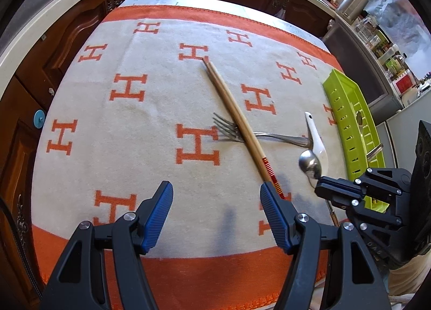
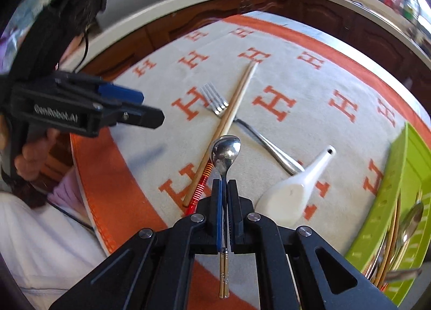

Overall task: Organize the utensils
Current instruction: 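Carry the small metal spoon into the green tray and release it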

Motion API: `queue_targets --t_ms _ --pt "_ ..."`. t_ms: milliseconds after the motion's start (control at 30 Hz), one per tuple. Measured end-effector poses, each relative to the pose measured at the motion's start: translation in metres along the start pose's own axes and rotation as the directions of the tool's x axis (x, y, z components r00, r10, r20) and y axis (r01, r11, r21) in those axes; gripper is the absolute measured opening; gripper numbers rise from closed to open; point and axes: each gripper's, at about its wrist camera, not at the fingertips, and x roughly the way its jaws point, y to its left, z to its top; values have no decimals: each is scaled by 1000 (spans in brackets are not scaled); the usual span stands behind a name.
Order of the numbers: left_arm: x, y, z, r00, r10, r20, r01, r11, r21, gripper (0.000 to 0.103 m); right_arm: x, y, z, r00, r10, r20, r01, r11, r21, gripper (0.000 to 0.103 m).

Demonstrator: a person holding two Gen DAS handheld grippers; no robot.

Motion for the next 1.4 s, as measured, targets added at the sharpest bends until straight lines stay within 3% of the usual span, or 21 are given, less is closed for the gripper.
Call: queue_targets --t_ms 233,400,467,600,800,1100,1400 --pt "0 -36 11 999 -40 7 39 995 87 65 -66 -40 -25 984 16 176 -62 965 255 3" --pt "8 -67 26 995 -101 -7 101 984 143 65 -114 -79 -45 957 -39 288 -89 904 419 3" --pt "15 -77 31 992 -126 -20 128 980 155 65 -131 -97 -55 946 -100 307 -65 873 484 3" --pt "35 -94 40 984 -162 -73 172 972 162 65 -150 -134 -72 937 -210 281 -2 798 603 3" --pt "66 -113 41 983 -123 -135 148 968 203 65 -150 -173 -91 940 -305 154 124 724 679 3" --pt "87 -128 38 981 -93 -171 131 964 229 65 -128 -179 -97 934 -355 45 242 719 652 3" --pt "93 -143 39 986 -76 -146 116 951 288 65 -125 -174 -95 933 -354 61 235 728 644 4"
